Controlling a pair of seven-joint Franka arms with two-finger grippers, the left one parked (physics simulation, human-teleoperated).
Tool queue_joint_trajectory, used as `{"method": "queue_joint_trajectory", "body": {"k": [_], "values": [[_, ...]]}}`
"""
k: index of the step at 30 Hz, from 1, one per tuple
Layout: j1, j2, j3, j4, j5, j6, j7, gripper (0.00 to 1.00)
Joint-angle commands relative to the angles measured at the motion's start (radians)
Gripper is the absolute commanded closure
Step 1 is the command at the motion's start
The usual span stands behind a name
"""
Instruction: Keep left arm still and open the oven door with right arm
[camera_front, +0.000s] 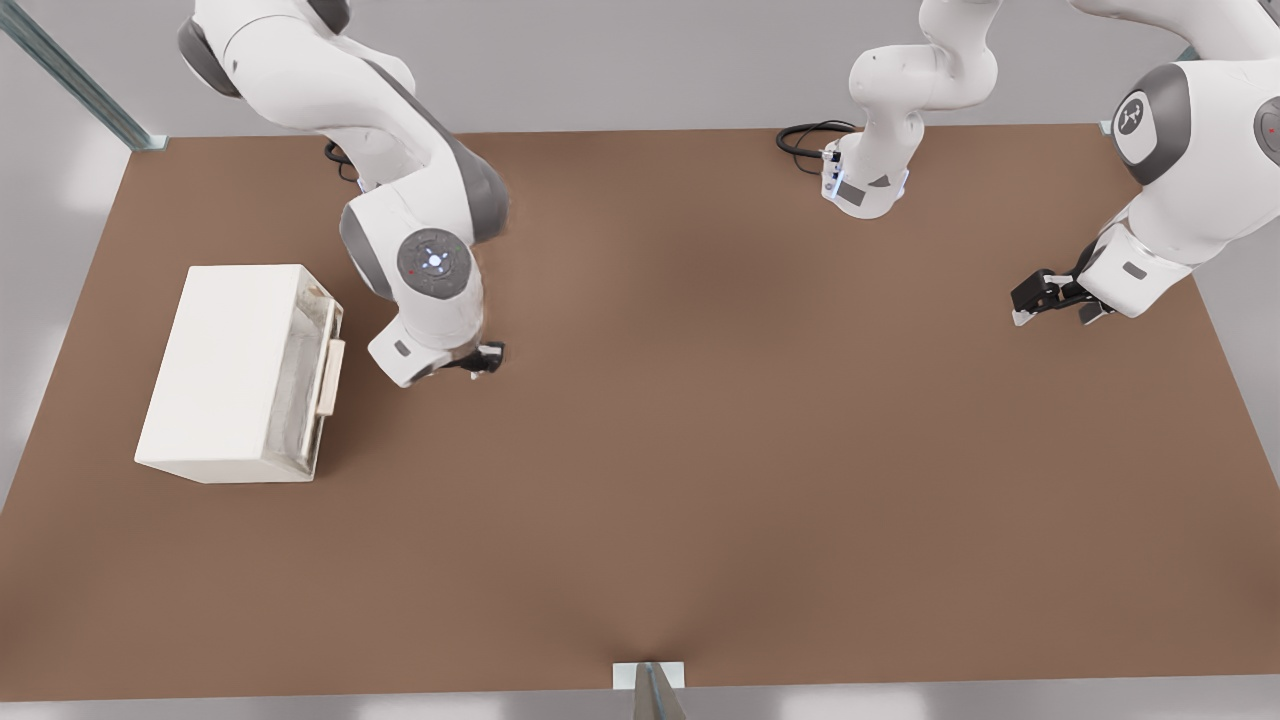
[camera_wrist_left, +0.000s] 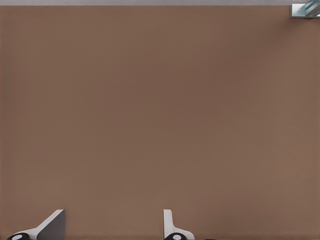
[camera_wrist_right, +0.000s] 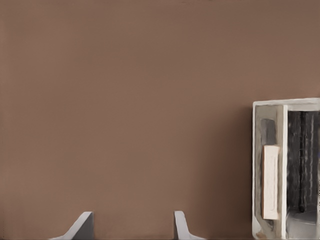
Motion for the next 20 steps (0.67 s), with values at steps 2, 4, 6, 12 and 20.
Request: {"method": "queue_joint_trajectory", "body": {"k": [2, 4, 6, 12, 20], "values": [[0.172, -0.139, -0.422, -0.023, 0.303, -0.097, -0.602, 0.00], [0.067, -0.193, -0.430, -0.039, 0.292, -0.088, -0.619, 0.00], [0.044, -0.173, -0.448, 0.047, 0.240, -0.180, -0.624, 0.00], [0.007, -0.145, -0.466, 0.104, 0.247, -0.201, -0.619, 0.00], [-0.015, -0.107, -0.466, 0.146, 0.249, -0.189, -0.621, 0.00]]}}
